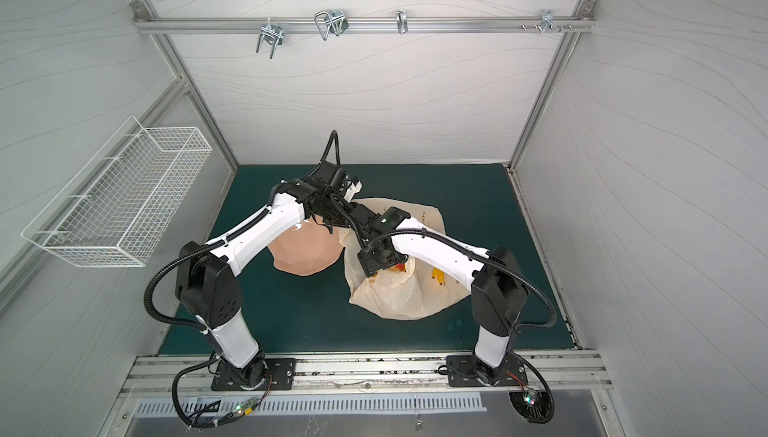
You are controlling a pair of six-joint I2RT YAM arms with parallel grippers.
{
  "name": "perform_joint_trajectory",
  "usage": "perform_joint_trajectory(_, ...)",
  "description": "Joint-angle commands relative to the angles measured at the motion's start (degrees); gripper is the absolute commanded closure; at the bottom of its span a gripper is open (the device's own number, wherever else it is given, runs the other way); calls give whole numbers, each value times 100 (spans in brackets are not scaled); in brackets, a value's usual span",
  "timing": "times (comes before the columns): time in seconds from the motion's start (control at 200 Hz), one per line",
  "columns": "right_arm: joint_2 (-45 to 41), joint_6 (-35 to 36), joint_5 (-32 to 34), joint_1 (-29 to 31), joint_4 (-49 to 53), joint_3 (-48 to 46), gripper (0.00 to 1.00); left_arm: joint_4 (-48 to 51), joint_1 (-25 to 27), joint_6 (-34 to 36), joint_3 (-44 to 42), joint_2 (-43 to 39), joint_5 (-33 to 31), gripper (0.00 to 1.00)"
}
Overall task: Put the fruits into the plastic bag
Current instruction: 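Reach the right gripper across and grasp the bag handle near the left gripper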
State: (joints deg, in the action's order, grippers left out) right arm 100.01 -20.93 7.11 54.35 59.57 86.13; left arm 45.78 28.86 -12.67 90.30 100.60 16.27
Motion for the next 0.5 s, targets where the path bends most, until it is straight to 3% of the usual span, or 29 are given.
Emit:
perform_joint_trajectory(0.0,-97,170,-405,-21,377,-275,36,-82,-19,-8,110,-128,90,100)
perform_joint_trajectory(0.165,-509,261,-1025,47,217,-375,74,-7,-130,-41,245,-66,40,100)
perform_joint_trajectory(0.3,-704,379,-738,94,363,-259,100,97,-199,-100,412,-11,19,100)
perform_joint_trajectory(0.495,-1100,457,-372,76,-41,45,100,262,-246,-248,831,85,69,100)
